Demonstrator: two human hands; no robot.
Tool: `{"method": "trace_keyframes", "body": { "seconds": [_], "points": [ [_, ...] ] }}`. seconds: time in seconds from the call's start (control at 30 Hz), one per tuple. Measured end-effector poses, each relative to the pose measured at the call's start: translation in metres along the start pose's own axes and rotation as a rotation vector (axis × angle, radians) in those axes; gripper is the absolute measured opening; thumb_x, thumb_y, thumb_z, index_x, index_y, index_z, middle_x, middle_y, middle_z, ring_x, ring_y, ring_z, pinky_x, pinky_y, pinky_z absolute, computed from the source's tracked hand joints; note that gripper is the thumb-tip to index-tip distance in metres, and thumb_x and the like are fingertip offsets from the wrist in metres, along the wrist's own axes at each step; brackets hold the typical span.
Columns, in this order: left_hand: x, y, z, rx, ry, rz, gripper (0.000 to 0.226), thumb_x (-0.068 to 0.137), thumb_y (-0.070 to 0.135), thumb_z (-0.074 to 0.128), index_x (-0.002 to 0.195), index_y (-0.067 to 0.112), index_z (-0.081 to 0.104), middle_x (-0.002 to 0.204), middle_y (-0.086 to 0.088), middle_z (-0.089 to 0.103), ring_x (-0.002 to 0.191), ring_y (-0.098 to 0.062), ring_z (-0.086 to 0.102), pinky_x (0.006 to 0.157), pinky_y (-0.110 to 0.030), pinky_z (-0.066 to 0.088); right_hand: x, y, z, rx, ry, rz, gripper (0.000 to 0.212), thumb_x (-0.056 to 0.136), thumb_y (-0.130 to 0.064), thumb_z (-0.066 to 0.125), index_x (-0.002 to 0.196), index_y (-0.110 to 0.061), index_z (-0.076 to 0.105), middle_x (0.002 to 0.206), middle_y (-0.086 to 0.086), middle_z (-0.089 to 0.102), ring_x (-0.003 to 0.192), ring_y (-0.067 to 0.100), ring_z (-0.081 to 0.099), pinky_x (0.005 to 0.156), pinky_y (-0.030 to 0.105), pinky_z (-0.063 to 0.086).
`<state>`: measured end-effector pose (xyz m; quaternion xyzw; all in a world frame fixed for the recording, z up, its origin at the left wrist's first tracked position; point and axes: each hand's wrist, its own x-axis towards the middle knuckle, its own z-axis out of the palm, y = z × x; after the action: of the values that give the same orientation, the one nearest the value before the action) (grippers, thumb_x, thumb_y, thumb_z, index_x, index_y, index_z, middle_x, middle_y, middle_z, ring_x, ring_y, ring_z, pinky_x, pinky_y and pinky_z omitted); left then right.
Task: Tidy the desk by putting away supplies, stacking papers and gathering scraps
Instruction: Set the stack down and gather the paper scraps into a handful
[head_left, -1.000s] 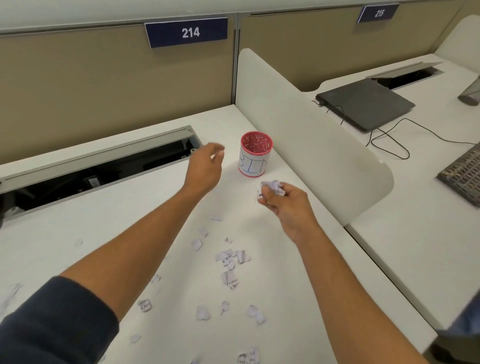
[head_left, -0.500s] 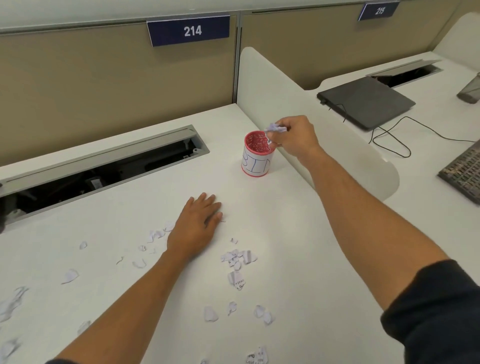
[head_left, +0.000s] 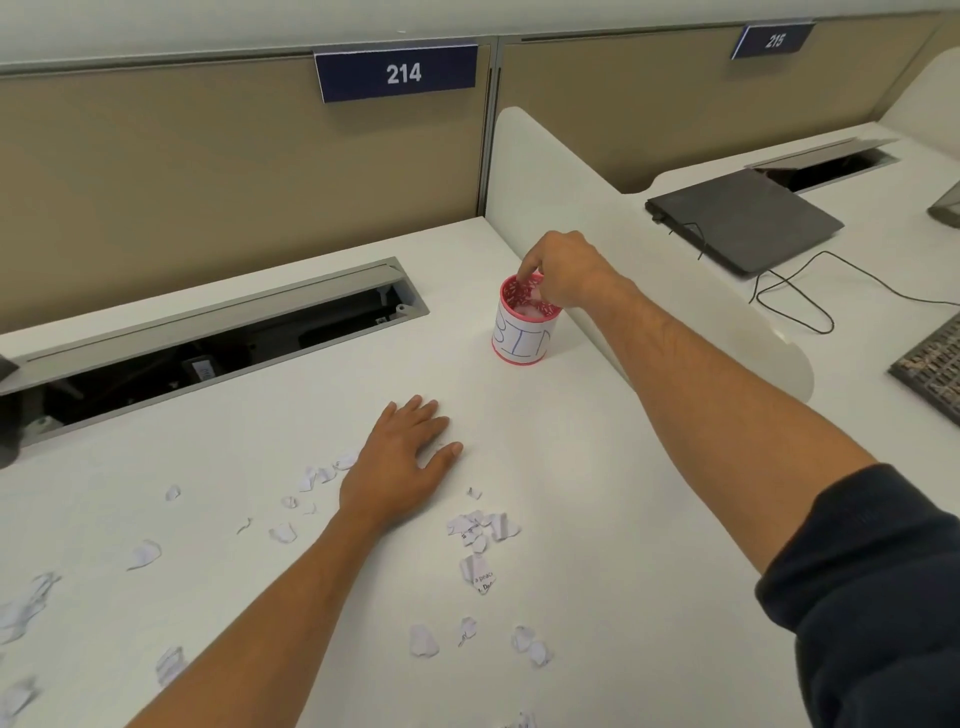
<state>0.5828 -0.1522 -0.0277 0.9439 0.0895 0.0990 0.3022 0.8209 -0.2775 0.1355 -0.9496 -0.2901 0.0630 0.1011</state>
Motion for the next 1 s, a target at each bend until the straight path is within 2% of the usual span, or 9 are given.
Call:
{"method": "trace_keyframes", "body": {
  "seconds": [0.13,0.27,0.37,0.43,0.53,0.63,0.73,0.83,1.0],
  "points": [
    [-0.001,0.001,0.000,-0.002,0.015,-0.004,0.047,0.095,0.047,0.052,0.132,0.019,0.060,0.149,0.003,0.045,0.145,-0.011,0.027,0.119,-0.024,0.004,0.000,0.002,-0.002,0.073,0.103,0.038,0.031,0.088,0.004,0.060,0.111,-0.014,0.072,0.120,0.013,0.063,0.105,0.028,0.062,0.092,0.036,0.053],
    [-0.002,0.003,-0.004,-0.059,-0.005,-0.029,0.039,0.097,0.040,0.054,0.128,0.018,0.063,0.146,0.002,0.049,0.144,-0.010,0.030,0.119,-0.023,0.005,-0.019,-0.004,0.003,0.261,0.301,0.032,0.033,0.089,0.007,0.049,0.102,-0.009,0.074,0.107,0.013,0.070,0.101,0.027,0.064,0.090,0.035,0.054],
    [-0.002,0.006,-0.015,-0.231,-0.012,-0.098,0.029,0.096,0.029,0.058,0.119,0.014,0.068,0.136,0.004,0.058,0.139,-0.012,0.039,0.116,-0.021,0.014,-0.055,-0.017,0.019,0.436,0.287,-0.069,0.034,0.089,0.005,0.045,0.099,-0.008,0.075,0.104,0.006,0.072,0.100,0.019,0.064,0.083,0.017,0.046],
    [-0.007,0.009,-0.029,-0.336,-0.023,-0.174,0.025,0.096,0.025,0.060,0.116,0.014,0.069,0.126,0.004,0.064,0.129,-0.012,0.051,0.106,-0.010,0.026,-0.082,-0.023,0.040,0.517,0.242,-0.134,0.027,0.091,0.002,0.051,0.101,-0.007,0.074,0.102,0.001,0.071,0.096,0.014,0.063,0.078,0.004,0.040],
    [-0.024,0.003,-0.045,-0.182,0.099,-0.143,0.025,0.097,0.022,0.059,0.117,0.011,0.070,0.126,-0.002,0.066,0.121,-0.014,0.057,0.099,-0.002,0.028,-0.115,-0.020,0.083,0.568,0.177,-0.182,0.017,0.093,-0.010,0.060,0.104,-0.011,0.073,0.105,0.001,0.072,0.094,0.012,0.064,0.087,0.021,0.050],
    [-0.044,-0.012,-0.057,0.013,0.225,-0.168,0.032,0.099,0.023,0.054,0.127,0.012,0.063,0.141,-0.004,0.054,0.137,-0.021,0.042,0.115,-0.024,0.019,-0.140,-0.015,0.122,0.499,0.043,-0.200,0.030,0.096,-0.028,0.059,0.122,-0.016,0.065,0.127,0.001,0.064,0.117,0.015,0.057,0.105,0.030,0.041],
    [-0.062,-0.036,-0.061,0.201,0.053,-0.242,0.051,0.101,0.047,0.038,0.146,0.024,0.041,0.159,0.000,0.027,0.150,-0.020,0.014,0.121,-0.038,0.003,-0.156,-0.013,0.149,0.319,-0.091,-0.247,0.053,0.100,-0.040,0.048,0.147,-0.016,0.041,0.153,0.001,0.038,0.144,0.017,0.029,0.117,0.027,0.016],
    [-0.080,-0.044,-0.055,0.290,-0.124,-0.218,0.074,0.090,0.068,0.011,0.152,0.031,0.026,0.163,0.003,0.010,0.151,-0.017,-0.001,0.121,-0.040,-0.005,-0.165,-0.016,0.165,0.119,-0.170,-0.318,0.062,0.102,-0.048,0.032,0.154,-0.017,0.019,0.162,-0.002,0.017,0.150,0.012,0.007,0.122,0.037,-0.001],
    [-0.093,-0.030,-0.048,0.316,-0.210,-0.067,0.073,0.092,0.065,0.004,0.153,0.031,0.023,0.163,0.006,0.010,0.151,-0.015,-0.002,0.121,-0.037,-0.005,-0.181,-0.029,0.173,0.068,-0.212,-0.482,0.061,0.102,-0.050,0.018,0.156,-0.020,0.016,0.163,-0.006,0.012,0.150,0.008,0.001,0.122,0.039,-0.004]
  ]
}}
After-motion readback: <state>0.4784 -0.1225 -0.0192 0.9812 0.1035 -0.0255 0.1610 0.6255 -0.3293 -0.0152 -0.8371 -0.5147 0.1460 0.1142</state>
